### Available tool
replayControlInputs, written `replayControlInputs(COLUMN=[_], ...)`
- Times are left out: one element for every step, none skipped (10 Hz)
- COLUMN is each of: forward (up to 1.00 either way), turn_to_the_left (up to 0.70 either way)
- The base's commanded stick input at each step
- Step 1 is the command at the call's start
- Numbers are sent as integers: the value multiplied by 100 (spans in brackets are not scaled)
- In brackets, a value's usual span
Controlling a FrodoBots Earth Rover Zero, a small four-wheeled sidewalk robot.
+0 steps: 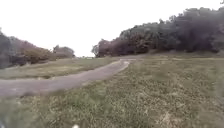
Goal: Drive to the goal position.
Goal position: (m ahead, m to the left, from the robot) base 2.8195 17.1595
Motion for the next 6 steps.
replayControlInputs(forward=[85,85,85,85,85,85], turn_to_the_left=[1,2,3,17,20,25])
